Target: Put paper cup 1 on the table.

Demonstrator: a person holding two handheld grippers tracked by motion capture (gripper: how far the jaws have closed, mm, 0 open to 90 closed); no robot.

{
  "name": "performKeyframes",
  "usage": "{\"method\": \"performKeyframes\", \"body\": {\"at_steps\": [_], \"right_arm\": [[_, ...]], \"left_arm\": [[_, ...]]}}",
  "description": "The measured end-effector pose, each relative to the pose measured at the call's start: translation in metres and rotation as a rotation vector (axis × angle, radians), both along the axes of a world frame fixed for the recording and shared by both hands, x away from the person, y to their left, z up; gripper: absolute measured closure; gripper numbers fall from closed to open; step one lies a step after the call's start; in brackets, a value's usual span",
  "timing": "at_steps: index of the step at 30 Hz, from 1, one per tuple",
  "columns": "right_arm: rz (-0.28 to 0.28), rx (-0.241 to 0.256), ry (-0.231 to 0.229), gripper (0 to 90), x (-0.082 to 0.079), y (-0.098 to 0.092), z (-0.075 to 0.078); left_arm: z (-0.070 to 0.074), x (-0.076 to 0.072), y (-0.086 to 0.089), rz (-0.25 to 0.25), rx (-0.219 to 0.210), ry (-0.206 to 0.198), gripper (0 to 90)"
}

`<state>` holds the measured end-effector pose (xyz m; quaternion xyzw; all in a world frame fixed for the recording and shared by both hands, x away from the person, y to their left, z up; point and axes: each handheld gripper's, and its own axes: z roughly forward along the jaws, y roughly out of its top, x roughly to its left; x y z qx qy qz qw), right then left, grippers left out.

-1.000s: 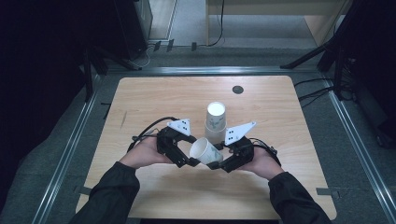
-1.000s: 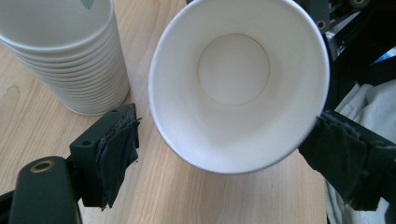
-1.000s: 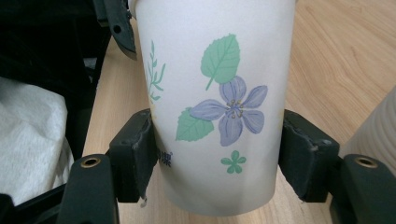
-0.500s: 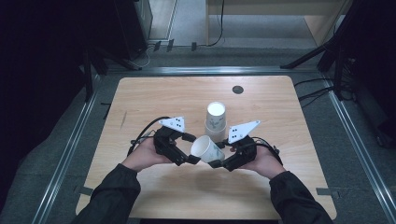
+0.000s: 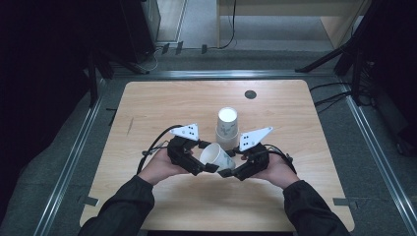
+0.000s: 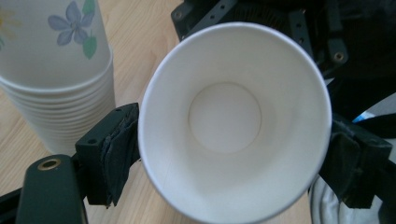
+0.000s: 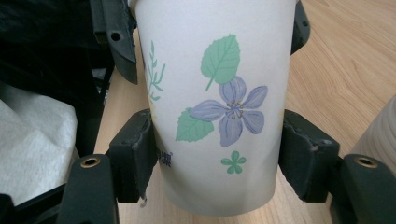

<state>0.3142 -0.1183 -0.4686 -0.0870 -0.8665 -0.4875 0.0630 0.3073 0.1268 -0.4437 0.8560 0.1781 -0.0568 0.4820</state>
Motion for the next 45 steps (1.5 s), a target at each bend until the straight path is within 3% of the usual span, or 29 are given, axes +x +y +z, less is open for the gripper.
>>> {"method": "performKeyframes", "body": {"at_steps": [20,25,31,34,41,45], "right_arm": [[-0.002,-0.018,0.014,33.8,0.001,0.002,-0.001],[0.005,-0.033,0.007,25.4,0.000,0.003,-0.003],[-0.035,-0.070,-0.017,21.4,-0.001,0.003,-0.008],[-0.059,-0.091,-0.058,21.3,-0.003,0.002,-0.012],[-0.130,-0.147,-0.132,20.6,-0.009,-0.001,-0.021],[-0.176,-0.151,-0.112,20.0,-0.011,-0.002,-0.022]], "left_arm": [[-0.003,-0.002,-0.001,-0.007,0.031,-0.029,25.0],[-0.002,0.000,0.001,0.001,0.021,-0.019,25.6],[0.004,0.002,0.009,0.022,0.026,-0.033,25.6],[0.009,0.001,0.014,0.042,0.034,-0.056,25.6],[0.016,0.006,0.025,0.072,0.064,-0.055,25.6],[0.017,0.008,0.031,0.089,0.091,-0.055,25.6]]}}
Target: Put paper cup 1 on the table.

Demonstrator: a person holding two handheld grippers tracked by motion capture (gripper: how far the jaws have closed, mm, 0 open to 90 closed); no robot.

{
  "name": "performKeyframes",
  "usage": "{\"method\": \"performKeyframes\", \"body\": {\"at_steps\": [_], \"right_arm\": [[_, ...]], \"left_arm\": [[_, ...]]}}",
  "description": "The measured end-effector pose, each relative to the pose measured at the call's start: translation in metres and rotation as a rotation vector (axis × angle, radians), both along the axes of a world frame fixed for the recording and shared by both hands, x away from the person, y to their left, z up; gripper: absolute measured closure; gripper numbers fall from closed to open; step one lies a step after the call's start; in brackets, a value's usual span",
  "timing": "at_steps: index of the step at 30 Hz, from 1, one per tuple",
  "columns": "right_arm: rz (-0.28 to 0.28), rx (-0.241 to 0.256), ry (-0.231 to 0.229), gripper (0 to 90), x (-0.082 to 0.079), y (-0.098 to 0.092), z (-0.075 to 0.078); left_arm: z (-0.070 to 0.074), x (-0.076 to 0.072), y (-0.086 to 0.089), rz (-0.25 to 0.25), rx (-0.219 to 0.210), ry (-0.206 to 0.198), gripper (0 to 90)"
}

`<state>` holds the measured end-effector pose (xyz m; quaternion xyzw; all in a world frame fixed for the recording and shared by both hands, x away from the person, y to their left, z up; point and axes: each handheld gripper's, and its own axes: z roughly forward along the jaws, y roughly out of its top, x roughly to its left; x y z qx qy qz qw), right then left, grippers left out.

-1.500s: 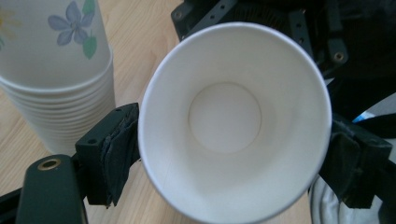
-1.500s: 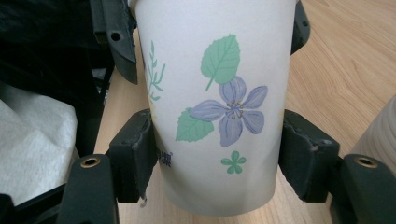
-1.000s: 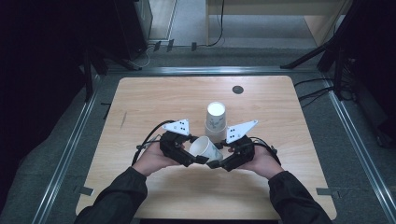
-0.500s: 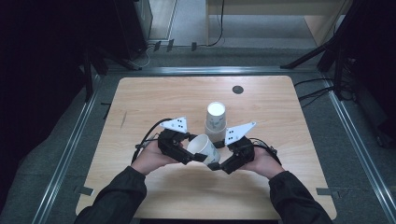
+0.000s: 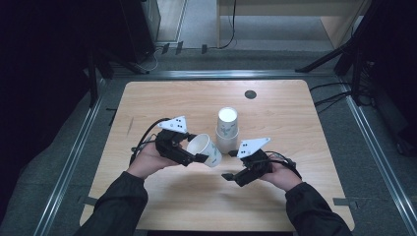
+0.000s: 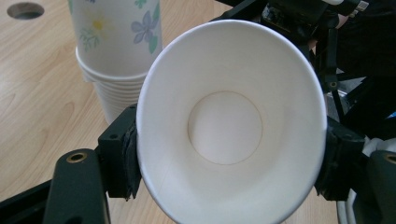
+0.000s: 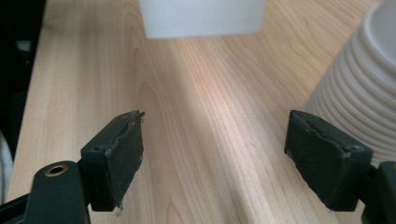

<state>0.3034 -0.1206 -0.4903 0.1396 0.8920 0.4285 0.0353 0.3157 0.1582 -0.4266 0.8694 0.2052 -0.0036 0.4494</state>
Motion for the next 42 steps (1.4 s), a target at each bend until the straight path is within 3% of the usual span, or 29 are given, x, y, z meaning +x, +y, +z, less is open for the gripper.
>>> {"method": "performKeyframes", "body": {"at_steps": [5,8,14,21,24,29,32,34,37,42], "right_arm": [[-0.097,-0.048,-0.023,20.0,0.000,-0.003,-0.002],[-0.119,-0.049,-0.029,20.0,0.002,-0.008,-0.002],[-0.201,-0.030,-0.025,20.0,0.007,-0.022,0.002],[-0.245,-0.037,-0.043,19.7,0.008,-0.038,0.004],[-0.291,-0.064,-0.092,19.3,0.012,-0.042,0.004],[-0.339,-0.040,-0.071,19.2,0.021,-0.053,0.003],[-0.352,-0.045,-0.073,19.2,0.026,-0.057,0.002],[-0.374,-0.053,-0.101,19.3,0.029,-0.059,0.002],[-0.409,-0.028,-0.090,19.2,0.035,-0.063,0.002],[-0.433,-0.037,-0.074,19.3,0.039,-0.067,0.000]], "left_arm": [[0.001,0.003,0.004,0.023,0.024,-0.002,25.6],[0.001,0.006,0.007,0.018,0.029,0.014,25.6],[0.000,0.009,0.014,0.041,0.056,0.004,25.6],[0.002,0.015,0.026,0.067,0.065,0.002,25.6],[0.003,0.017,0.032,0.070,0.048,-0.009,25.6],[0.000,0.021,0.037,0.096,0.090,0.001,25.6],[-0.001,0.025,0.044,0.117,0.092,0.001,25.6],[-0.001,0.026,0.048,0.132,0.090,0.002,25.7],[-0.002,0.027,0.056,0.157,0.110,-0.004,25.7],[-0.004,0.031,0.073,0.199,0.104,0.006,25.6]]}}
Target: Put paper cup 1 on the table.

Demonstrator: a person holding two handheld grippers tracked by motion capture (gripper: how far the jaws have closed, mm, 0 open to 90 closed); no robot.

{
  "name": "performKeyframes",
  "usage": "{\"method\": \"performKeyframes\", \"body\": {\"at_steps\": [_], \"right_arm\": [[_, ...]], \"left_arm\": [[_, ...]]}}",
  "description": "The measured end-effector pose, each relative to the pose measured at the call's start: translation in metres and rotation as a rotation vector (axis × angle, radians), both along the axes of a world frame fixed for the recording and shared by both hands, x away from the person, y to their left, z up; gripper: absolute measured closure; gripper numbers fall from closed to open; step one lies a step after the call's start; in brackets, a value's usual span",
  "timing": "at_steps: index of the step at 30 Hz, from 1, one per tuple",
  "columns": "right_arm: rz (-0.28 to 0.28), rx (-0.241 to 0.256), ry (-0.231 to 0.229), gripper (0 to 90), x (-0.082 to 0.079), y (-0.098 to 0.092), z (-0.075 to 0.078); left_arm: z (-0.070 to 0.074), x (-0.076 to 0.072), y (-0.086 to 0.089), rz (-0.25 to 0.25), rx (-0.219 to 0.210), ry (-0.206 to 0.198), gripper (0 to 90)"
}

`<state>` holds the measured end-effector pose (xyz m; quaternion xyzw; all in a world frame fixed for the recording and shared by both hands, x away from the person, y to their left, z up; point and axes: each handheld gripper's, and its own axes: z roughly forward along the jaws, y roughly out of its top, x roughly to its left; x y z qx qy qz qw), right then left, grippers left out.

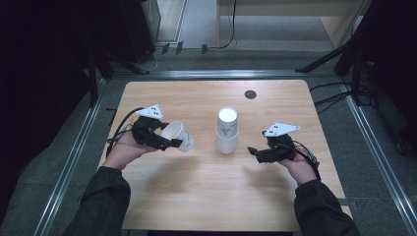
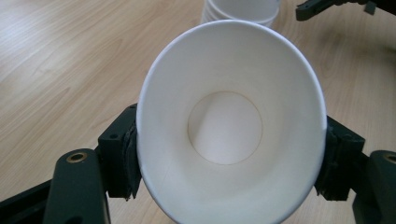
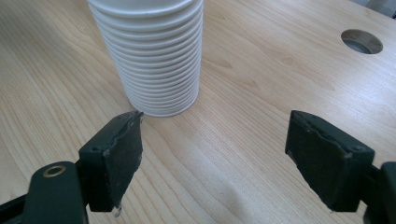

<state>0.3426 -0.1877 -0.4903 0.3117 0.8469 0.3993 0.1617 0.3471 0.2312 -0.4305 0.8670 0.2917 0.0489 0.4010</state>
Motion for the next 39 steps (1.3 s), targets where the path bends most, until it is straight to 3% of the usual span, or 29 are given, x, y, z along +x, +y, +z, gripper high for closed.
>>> {"method": "performKeyframes", "body": {"at_steps": [3,6,13,20,22,34,39], "right_arm": [[0.023,0.031,0.046,19.2,0.002,-0.001,-0.003],[0.016,0.015,0.053,19.2,0.003,0.000,-0.005],[0.018,0.001,0.058,19.3,0.005,0.001,-0.008],[0.024,0.002,0.066,19.2,0.006,0.003,-0.009],[0.022,-0.005,0.068,19.3,0.006,0.003,-0.010],[0.022,0.000,0.071,19.2,0.008,0.004,-0.009],[0.016,-0.002,0.071,19.2,0.008,0.003,-0.009]], "left_arm": [[0.000,0.002,0.009,0.034,0.011,-0.003,25.7],[-0.001,0.003,0.020,0.095,0.037,-0.019,25.6],[-0.005,0.010,0.048,0.195,0.042,0.009,25.7],[-0.012,0.018,0.067,0.293,0.121,0.011,25.6],[-0.017,0.020,0.073,0.311,0.130,0.034,25.6],[-0.033,0.040,0.096,0.437,0.224,0.059,25.6],[-0.040,0.045,0.095,0.498,0.329,0.076,25.4]]}}
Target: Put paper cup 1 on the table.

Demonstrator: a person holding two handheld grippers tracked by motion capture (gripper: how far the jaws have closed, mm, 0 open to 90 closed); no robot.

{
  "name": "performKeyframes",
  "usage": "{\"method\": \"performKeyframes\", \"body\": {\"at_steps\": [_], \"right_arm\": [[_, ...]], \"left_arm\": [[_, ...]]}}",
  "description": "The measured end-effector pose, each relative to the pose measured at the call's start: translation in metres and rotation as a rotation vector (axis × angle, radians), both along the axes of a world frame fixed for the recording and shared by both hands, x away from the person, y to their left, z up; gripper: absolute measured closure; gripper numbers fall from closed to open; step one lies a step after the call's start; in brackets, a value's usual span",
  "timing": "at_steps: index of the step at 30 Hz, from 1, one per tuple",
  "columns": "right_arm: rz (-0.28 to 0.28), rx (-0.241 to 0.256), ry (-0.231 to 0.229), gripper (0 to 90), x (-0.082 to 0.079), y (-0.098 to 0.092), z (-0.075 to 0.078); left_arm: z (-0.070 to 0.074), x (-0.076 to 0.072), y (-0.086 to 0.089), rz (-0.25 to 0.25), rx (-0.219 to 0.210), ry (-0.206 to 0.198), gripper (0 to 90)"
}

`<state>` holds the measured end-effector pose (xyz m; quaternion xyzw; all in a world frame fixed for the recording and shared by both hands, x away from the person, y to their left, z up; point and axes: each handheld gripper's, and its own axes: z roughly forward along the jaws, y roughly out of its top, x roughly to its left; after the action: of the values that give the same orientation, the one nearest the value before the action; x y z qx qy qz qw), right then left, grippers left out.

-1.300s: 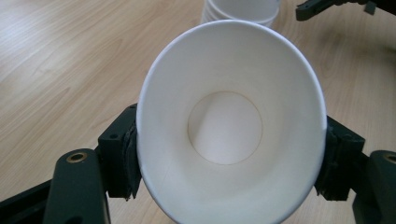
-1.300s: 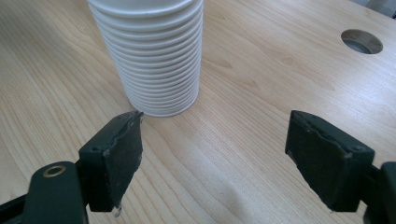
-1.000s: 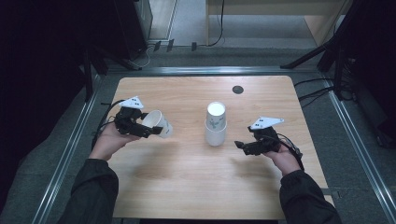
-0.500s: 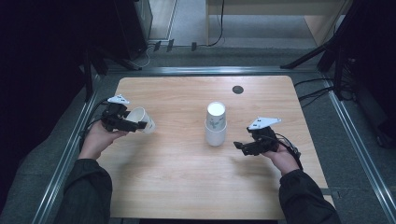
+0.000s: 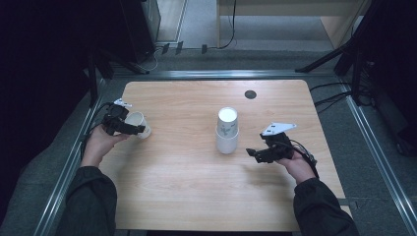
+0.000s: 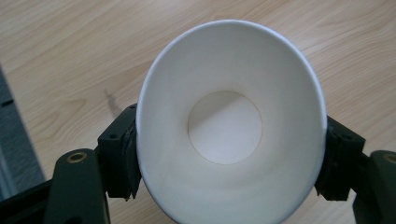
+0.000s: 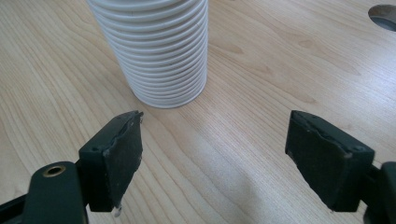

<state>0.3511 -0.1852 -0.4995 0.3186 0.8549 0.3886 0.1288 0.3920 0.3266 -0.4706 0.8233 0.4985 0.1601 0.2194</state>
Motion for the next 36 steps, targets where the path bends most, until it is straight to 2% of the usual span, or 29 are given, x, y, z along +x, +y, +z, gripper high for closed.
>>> {"method": "performKeyframes", "body": {"at_steps": [4,12,18,23,26,30,32,34,36], "right_arm": [[0.006,-0.010,0.001,19.2,0.000,0.001,-0.001],[0.009,-0.022,-0.003,19.3,0.000,0.002,-0.001],[0.006,-0.023,-0.006,19.3,0.001,0.002,-0.001],[0.009,-0.023,-0.007,19.2,0.001,0.002,-0.001],[0.007,-0.020,-0.006,19.2,0.001,0.001,0.000],[0.020,-0.017,-0.045,19.3,0.000,0.000,0.001],[0.026,-0.015,-0.054,19.3,-0.001,0.000,0.002],[0.028,-0.005,-0.047,19.3,-0.001,0.000,0.002],[0.029,0.013,-0.030,19.3,0.000,0.001,0.003]], "left_arm": [[-0.007,0.002,-0.007,-0.002,0.062,0.027,25.0],[-0.011,0.004,-0.010,0.003,0.046,0.035,22.7],[-0.014,0.006,-0.009,0.013,0.003,0.063,15.9],[-0.012,0.005,-0.007,0.007,-0.041,0.057,12.6],[-0.008,0.003,-0.005,0.008,-0.070,0.050,12.1],[0.001,-0.001,0.002,0.013,-0.105,0.040,12.5],[0.006,-0.004,0.007,0.020,-0.140,0.032,12.5],[0.011,-0.007,0.011,0.026,-0.177,0.021,12.5],[0.018,-0.010,0.012,0.032,-0.183,0.001,12.9]]}}
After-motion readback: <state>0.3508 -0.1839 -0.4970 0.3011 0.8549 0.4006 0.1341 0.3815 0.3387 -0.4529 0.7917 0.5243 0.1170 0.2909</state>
